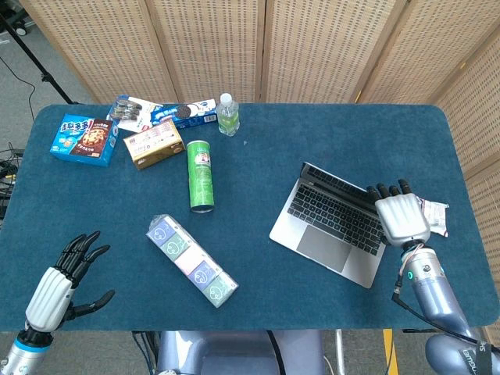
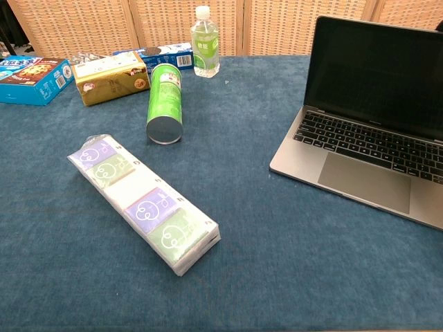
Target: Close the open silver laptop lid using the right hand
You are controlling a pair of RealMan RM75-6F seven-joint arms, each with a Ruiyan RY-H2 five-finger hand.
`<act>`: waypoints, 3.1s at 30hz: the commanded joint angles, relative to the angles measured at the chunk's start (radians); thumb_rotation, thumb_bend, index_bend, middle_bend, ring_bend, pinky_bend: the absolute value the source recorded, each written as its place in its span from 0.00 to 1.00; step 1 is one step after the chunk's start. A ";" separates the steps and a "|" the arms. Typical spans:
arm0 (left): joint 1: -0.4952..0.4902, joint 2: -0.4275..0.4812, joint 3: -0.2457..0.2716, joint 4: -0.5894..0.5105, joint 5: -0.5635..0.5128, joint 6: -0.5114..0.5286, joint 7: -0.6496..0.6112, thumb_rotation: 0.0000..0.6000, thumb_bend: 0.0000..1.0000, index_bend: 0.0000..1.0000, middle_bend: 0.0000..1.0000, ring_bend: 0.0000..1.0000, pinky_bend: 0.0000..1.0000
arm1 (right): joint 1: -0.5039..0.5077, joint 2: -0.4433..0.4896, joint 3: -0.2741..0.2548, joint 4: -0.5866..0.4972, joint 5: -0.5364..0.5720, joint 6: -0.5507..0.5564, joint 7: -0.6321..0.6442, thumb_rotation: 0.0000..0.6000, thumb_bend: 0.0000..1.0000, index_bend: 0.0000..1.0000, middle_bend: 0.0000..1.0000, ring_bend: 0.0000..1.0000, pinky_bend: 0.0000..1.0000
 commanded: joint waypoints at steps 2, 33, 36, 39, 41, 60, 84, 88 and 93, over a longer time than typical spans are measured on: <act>0.000 0.000 0.001 0.000 0.002 0.002 -0.001 1.00 0.22 0.16 0.00 0.10 0.08 | 0.004 0.008 0.002 -0.022 0.007 0.014 -0.017 1.00 0.13 0.13 0.17 0.23 0.12; 0.004 0.016 0.006 -0.009 0.009 0.018 -0.022 1.00 0.22 0.17 0.00 0.10 0.08 | -0.067 -0.047 -0.120 -0.212 -0.087 0.165 -0.183 1.00 0.13 0.12 0.16 0.23 0.13; 0.003 0.020 0.005 -0.009 0.001 0.014 -0.029 1.00 0.22 0.17 0.00 0.10 0.08 | -0.075 -0.067 -0.127 -0.218 -0.094 0.175 -0.194 1.00 0.13 0.12 0.16 0.23 0.13; 0.003 0.026 0.004 -0.011 -0.005 0.011 -0.035 1.00 0.22 0.17 0.00 0.10 0.08 | -0.085 -0.088 -0.137 -0.220 -0.103 0.185 -0.206 1.00 0.13 0.12 0.16 0.23 0.14; 0.003 0.031 0.004 -0.014 -0.009 0.009 -0.039 1.00 0.22 0.17 0.00 0.10 0.08 | -0.094 -0.104 -0.147 -0.221 -0.115 0.190 -0.210 1.00 0.13 0.12 0.16 0.23 0.14; 0.005 0.059 0.005 -0.032 -0.019 -0.003 -0.042 1.00 0.22 0.18 0.01 0.11 0.08 | -0.188 -0.214 -0.219 -0.152 -0.214 0.199 -0.177 1.00 0.13 0.11 0.16 0.23 0.14; 0.005 0.065 0.005 -0.037 -0.024 -0.021 -0.032 1.00 0.22 0.18 0.01 0.11 0.08 | -0.256 -0.382 -0.253 0.017 -0.236 0.109 -0.134 1.00 0.13 0.11 0.16 0.22 0.14; 0.004 0.065 0.006 -0.039 -0.024 -0.027 -0.026 1.00 0.22 0.18 0.01 0.11 0.08 | -0.262 -0.396 -0.255 0.049 -0.232 0.085 -0.113 1.00 0.13 0.11 0.15 0.22 0.14; 0.004 0.065 0.006 -0.040 -0.025 -0.031 -0.023 1.00 0.22 0.18 0.01 0.11 0.08 | -0.266 -0.401 -0.250 0.070 -0.240 0.076 -0.103 1.00 0.13 0.11 0.15 0.21 0.14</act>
